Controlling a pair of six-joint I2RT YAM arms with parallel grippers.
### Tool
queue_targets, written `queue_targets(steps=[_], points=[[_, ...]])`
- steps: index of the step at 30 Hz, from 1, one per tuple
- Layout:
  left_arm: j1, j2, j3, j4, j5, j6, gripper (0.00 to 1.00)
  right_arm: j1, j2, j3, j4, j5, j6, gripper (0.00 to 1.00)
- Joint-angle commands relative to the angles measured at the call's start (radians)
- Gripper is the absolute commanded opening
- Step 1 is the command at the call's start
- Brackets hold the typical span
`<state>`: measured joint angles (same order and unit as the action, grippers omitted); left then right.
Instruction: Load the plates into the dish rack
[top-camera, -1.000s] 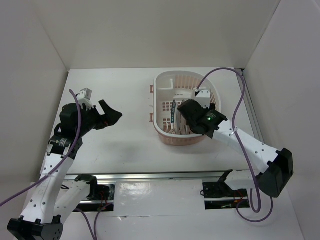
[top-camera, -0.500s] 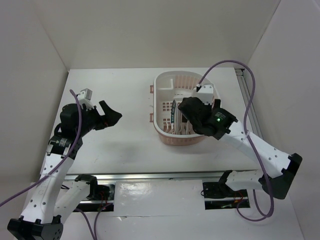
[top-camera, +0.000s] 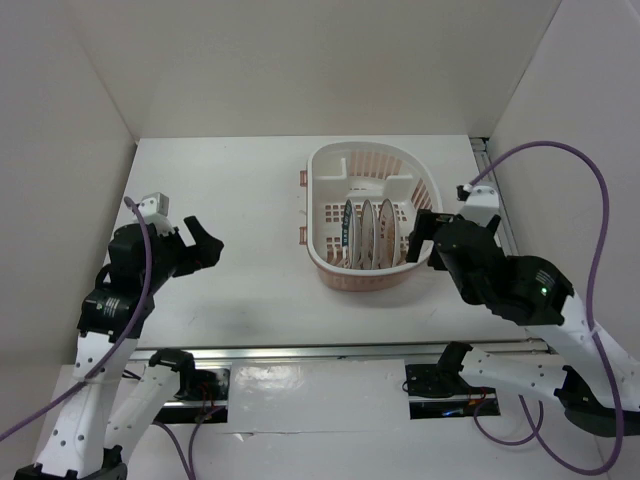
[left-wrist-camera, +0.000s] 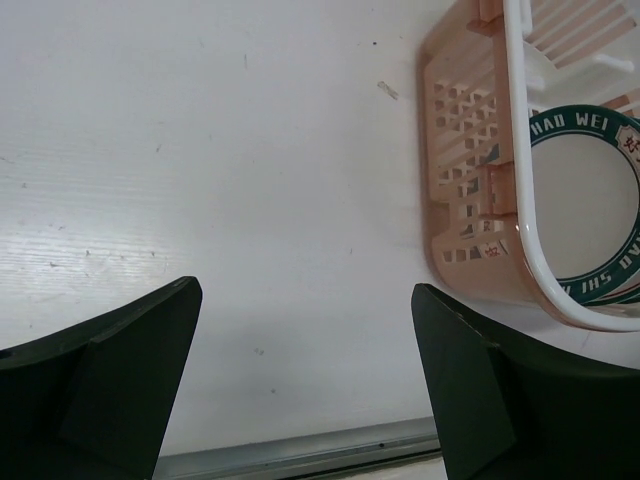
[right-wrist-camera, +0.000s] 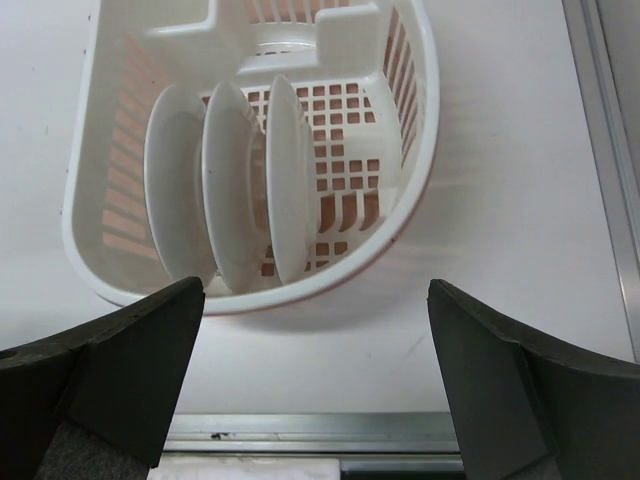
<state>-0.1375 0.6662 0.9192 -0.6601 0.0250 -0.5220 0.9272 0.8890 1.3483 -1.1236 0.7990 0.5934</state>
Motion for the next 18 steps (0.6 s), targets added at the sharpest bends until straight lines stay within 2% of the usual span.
queue_targets(steps=[1, 3, 10, 18], points=[[-0.002, -0.054, 0.053, -0.048, -0.048, 0.022, 1.00, 0.007, -0.054, 0.003, -0.119, -0.007, 0.019, 1.00], [-0.002, -0.080, 0.053, -0.071, -0.048, 0.022, 1.00, 0.007, -0.119, -0.009, -0.110, -0.069, -0.010, 1.00], [-0.002, -0.152, 0.087, -0.133, -0.057, 0.022, 1.00, -0.034, -0.208, 0.032, -0.128, -0.130, -0.036, 1.00], [-0.002, -0.143, 0.125, -0.167, -0.076, 0.040, 1.00, -0.034, -0.219, 0.032, -0.137, -0.130, -0.027, 1.00]])
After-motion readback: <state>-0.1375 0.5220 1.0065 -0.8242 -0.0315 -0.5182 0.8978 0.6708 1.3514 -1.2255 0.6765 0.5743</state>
